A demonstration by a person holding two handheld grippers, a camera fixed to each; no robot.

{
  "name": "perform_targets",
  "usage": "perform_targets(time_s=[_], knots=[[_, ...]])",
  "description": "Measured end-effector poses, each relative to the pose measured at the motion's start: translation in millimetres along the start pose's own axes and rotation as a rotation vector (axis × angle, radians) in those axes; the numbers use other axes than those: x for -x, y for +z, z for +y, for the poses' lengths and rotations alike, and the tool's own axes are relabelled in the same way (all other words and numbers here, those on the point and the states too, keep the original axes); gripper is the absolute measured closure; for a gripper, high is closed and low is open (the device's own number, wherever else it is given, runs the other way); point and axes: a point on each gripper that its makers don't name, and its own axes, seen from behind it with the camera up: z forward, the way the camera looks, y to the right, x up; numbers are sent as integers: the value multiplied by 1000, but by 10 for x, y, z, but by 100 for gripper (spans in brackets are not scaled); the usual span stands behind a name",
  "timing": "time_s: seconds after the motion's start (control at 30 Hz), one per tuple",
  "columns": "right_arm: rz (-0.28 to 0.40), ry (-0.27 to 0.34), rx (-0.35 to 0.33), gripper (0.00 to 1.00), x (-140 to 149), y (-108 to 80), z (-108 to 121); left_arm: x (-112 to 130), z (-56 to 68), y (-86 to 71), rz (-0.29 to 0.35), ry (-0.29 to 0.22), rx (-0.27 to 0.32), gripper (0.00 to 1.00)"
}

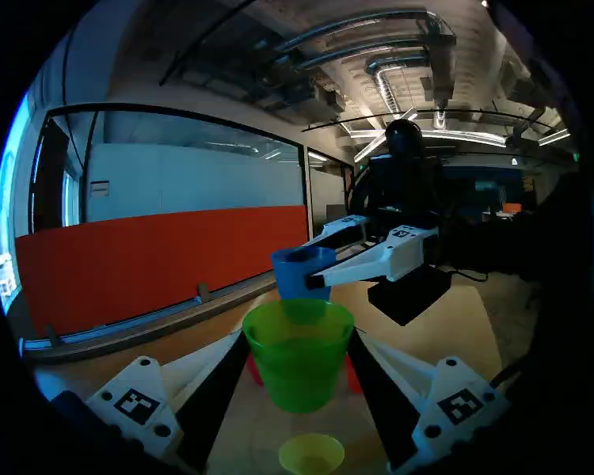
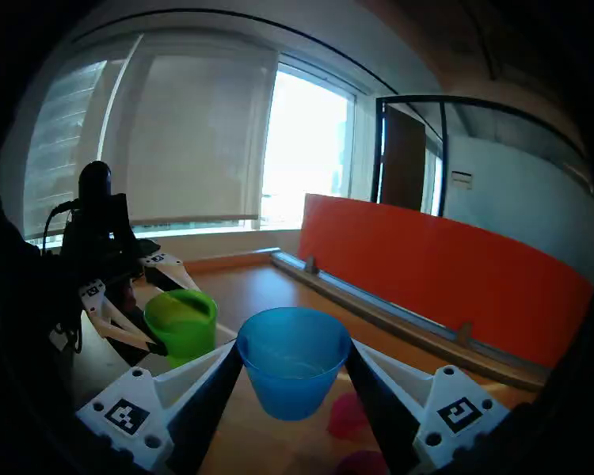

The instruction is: Pour water

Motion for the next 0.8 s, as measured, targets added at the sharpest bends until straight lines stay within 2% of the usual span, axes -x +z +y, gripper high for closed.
perform_targets(time_s=[0.4,0.8], knots=[[-12,8,5,9,68,-45,-75,45,26,-72,-12,-8,-17,14],[-53,9,-26,9,273,-126,-196,172,82,-171,-39,-13,-28,14]])
